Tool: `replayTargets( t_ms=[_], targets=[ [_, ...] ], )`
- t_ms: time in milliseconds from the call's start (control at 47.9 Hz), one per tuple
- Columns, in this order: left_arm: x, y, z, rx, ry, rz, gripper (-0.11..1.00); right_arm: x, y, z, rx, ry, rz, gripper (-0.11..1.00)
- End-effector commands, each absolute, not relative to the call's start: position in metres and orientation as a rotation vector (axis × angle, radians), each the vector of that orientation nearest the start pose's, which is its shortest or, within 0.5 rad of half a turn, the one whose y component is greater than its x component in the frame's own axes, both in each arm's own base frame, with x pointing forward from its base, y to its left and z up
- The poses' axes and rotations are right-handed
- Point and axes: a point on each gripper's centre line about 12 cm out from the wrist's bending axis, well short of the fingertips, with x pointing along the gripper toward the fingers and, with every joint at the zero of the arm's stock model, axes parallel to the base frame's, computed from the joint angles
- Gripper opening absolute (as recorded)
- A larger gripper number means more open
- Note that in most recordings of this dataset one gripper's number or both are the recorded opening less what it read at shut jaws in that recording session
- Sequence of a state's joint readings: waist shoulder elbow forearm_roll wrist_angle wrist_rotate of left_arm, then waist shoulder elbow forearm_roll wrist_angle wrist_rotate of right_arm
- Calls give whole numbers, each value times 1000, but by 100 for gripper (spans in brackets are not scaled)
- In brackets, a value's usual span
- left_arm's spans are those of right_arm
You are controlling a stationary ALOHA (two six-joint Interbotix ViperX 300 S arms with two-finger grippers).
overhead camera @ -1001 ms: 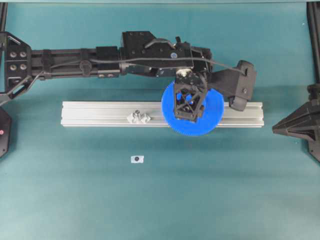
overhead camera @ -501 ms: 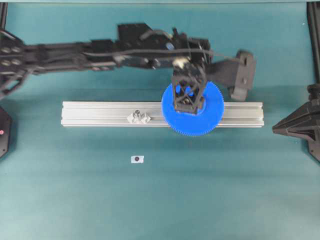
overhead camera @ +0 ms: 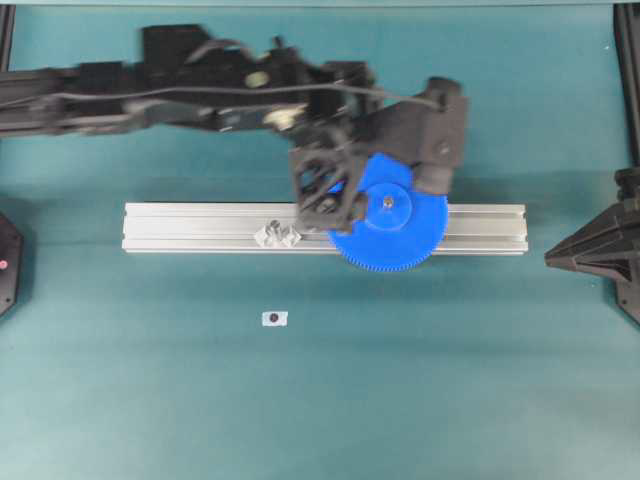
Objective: Insert the large gear onto the shaft.
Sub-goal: 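Push the gear onto the upper shaft toward the rail with the left gripper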
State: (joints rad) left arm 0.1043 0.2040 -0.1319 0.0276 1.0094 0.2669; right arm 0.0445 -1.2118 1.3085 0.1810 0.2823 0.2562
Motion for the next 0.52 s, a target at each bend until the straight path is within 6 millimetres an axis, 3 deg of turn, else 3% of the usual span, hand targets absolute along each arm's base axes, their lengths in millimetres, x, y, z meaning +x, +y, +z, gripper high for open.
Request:
replayTargets(
  t_ms=[0, 313, 501],
  targets=[
    [454, 44, 308, 209, 1007, -28, 88, 150, 12, 222, 430, 375, 11, 11],
    [405, 33, 309, 143, 922, 7, 88, 144, 10, 228, 407, 336, 9, 11],
    [382, 22, 305, 142, 917, -10, 88, 142, 7, 221, 384, 395, -16, 11]
  ],
)
